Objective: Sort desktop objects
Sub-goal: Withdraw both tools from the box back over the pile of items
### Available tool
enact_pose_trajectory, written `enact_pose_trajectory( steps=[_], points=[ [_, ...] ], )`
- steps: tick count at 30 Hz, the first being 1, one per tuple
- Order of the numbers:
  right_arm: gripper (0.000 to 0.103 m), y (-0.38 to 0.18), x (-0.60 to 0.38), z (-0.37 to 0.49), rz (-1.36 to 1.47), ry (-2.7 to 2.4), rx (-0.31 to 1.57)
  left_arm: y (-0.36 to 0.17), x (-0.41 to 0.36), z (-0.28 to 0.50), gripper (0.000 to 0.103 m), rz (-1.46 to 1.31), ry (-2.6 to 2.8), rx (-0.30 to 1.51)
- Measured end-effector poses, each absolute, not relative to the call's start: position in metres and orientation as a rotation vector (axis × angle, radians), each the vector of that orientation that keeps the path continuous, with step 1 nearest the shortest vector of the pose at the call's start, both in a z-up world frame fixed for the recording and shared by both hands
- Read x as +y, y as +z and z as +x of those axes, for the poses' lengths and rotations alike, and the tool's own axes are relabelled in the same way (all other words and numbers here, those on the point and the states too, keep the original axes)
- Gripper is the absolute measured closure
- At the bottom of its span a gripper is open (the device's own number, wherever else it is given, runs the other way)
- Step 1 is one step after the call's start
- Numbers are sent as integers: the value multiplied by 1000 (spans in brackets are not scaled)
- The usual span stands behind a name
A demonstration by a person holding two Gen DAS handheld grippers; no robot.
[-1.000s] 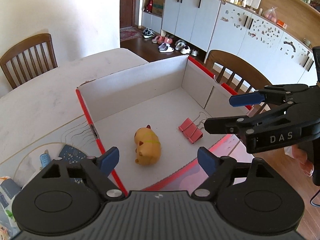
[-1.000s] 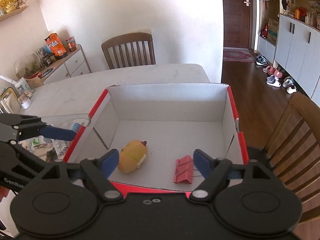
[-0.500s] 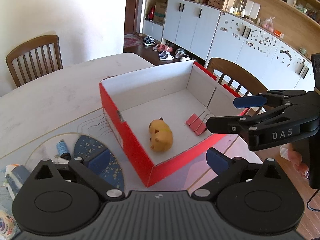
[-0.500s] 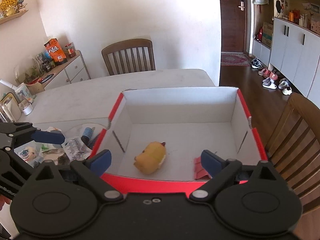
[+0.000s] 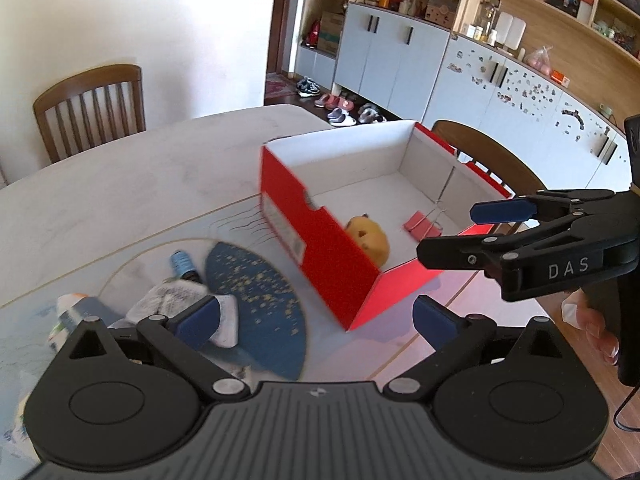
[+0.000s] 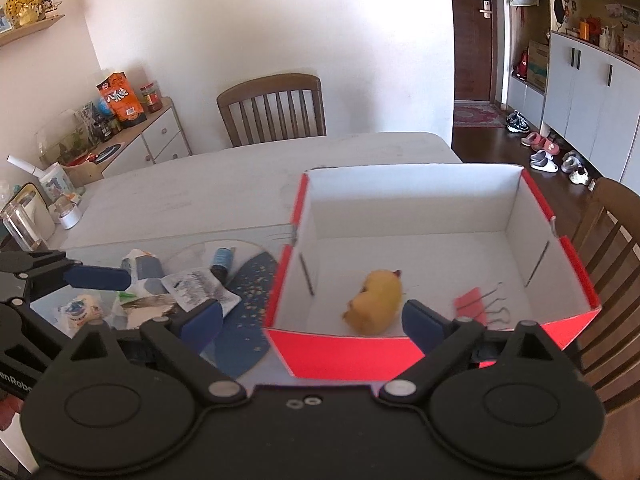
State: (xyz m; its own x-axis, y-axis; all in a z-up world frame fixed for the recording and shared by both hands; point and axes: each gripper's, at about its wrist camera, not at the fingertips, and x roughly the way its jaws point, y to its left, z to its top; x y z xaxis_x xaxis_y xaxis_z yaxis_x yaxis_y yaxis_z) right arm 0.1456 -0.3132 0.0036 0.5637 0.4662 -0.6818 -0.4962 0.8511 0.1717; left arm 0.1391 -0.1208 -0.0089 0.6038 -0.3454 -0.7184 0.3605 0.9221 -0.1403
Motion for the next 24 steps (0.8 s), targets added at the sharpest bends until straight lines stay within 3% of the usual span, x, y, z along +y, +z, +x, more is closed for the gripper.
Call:
enact_pose_trajectory(
  steps=[24],
  points=[
    [6,-8,-223,105,-72,634,815,-13,2,96,0,-28,-249,747]
  ],
)
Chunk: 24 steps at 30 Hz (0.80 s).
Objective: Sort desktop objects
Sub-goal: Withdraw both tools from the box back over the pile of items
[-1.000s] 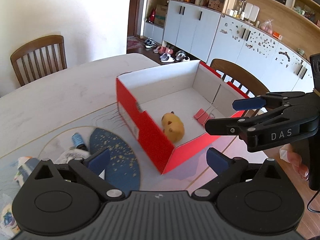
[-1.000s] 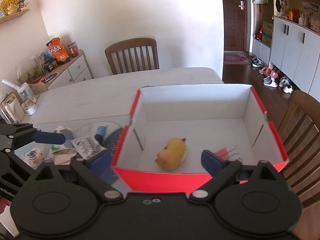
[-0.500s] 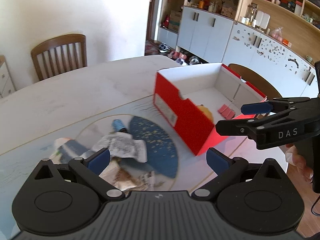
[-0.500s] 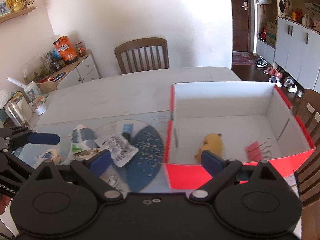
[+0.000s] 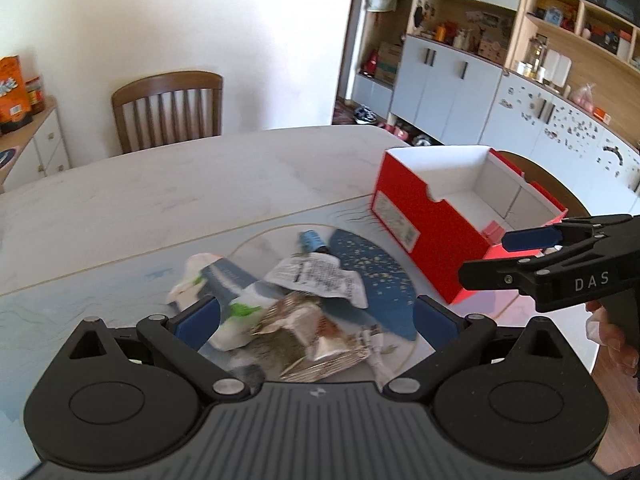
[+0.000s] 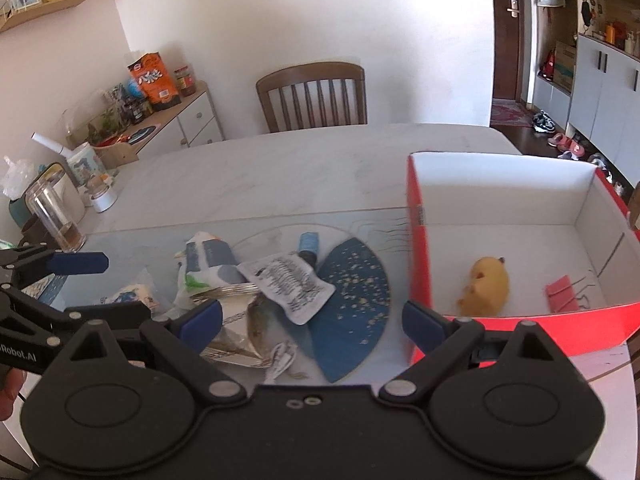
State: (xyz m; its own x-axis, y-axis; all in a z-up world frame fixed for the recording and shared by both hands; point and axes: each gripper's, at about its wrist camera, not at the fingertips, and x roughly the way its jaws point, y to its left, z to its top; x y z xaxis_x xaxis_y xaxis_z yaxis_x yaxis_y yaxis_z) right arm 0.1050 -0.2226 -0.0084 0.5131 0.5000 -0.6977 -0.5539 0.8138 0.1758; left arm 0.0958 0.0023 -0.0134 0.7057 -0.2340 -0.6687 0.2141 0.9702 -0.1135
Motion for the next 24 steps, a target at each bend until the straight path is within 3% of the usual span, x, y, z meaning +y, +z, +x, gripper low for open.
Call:
enact_pose_trajectory(
  steps=[24],
  points=[
    [6,-46,-163,112,-113,629,881,-63,84,103,0,-17,-129,782]
  ],
)
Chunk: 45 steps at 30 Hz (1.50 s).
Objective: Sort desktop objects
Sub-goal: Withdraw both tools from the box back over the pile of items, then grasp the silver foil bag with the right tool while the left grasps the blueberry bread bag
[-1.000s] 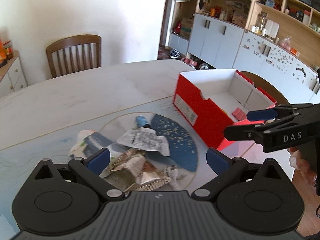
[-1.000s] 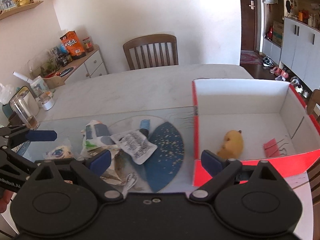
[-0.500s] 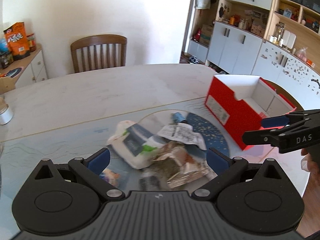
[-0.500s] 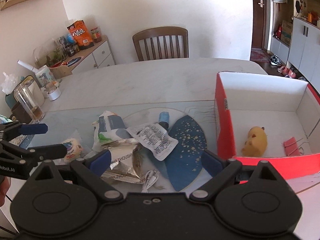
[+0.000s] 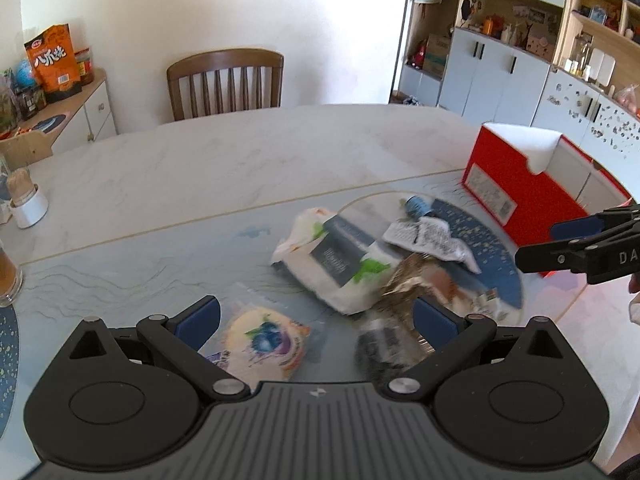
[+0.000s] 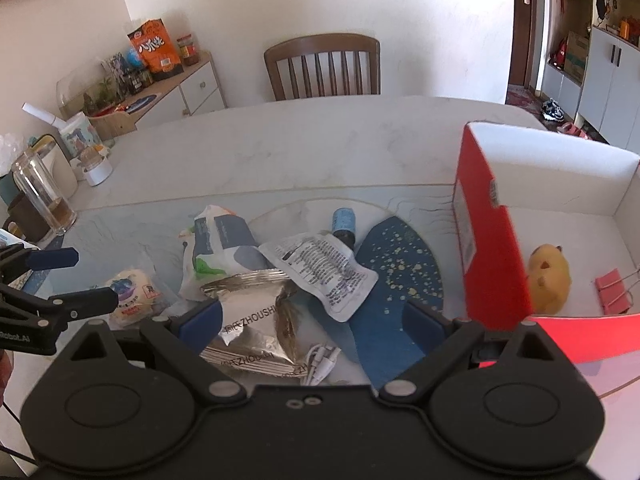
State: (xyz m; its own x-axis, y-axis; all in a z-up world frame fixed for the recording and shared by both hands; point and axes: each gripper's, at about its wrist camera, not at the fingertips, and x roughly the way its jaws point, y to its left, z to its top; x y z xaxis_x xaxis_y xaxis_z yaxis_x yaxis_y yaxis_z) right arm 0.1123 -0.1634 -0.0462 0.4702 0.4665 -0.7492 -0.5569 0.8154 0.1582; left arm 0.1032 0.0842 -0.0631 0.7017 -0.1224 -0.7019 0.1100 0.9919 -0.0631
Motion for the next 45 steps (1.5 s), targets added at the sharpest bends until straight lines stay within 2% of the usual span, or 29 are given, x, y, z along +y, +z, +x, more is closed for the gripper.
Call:
enact_pose_trajectory(
  steps=[22,28,35,39,41,45],
  points=[
    [7,-88,-99,119,-207,662,964,-119,107,124,0,63,-157,848],
    [11,-99,-89,120,-253,676,990,-125,107,124,1,76,-158,849],
    [22,-103,-86,122,-264,673,1007,-128,108,123,1,82,-155,840],
    [28,-104,-84,123,-272,677,1010,-127,108,122,7,82,-159,833],
    [34,-104,-83,123,-274,679,1015,-126,108,122,12,83,-163,829],
    [39,-104,-82,122,-281,680,1015,-125,105,122,26,98,-163,834]
  ],
)
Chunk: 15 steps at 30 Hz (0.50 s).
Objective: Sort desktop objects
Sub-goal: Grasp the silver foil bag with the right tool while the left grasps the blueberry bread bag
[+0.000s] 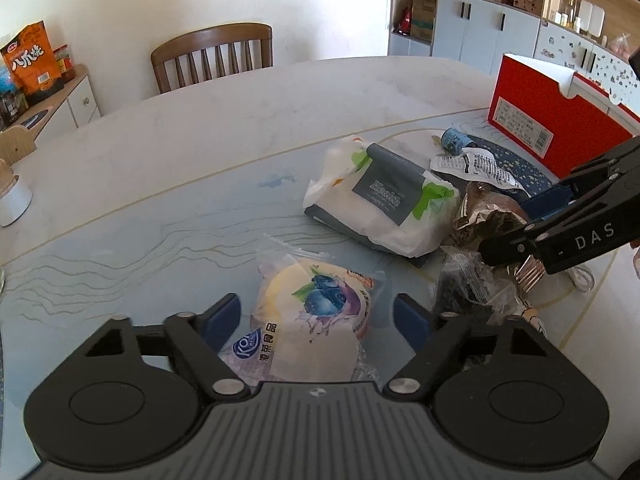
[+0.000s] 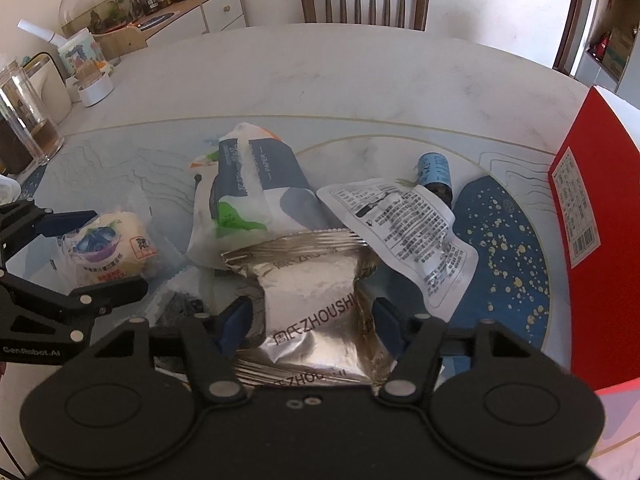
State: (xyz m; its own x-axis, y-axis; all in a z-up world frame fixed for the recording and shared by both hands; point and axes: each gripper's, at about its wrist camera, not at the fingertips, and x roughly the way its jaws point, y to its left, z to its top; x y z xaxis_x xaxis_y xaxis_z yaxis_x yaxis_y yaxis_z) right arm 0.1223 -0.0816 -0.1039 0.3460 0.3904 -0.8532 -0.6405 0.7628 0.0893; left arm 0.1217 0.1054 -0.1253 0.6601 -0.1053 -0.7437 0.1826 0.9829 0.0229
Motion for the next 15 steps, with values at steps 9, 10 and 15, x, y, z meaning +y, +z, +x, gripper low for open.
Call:
enact_pose_trajectory(
  steps=[9,10,15],
  points=[
    [57,-101,-84,123,-277,682,1013,-124,104,122,45,109,-142,849],
    [59,-101,-84,122,-278,686,1010,-123,104,122,45,110,-141,850],
    [61,-98,-87,120,-273,696,1010,-119,103,119,48,106,-136,850]
  ],
)
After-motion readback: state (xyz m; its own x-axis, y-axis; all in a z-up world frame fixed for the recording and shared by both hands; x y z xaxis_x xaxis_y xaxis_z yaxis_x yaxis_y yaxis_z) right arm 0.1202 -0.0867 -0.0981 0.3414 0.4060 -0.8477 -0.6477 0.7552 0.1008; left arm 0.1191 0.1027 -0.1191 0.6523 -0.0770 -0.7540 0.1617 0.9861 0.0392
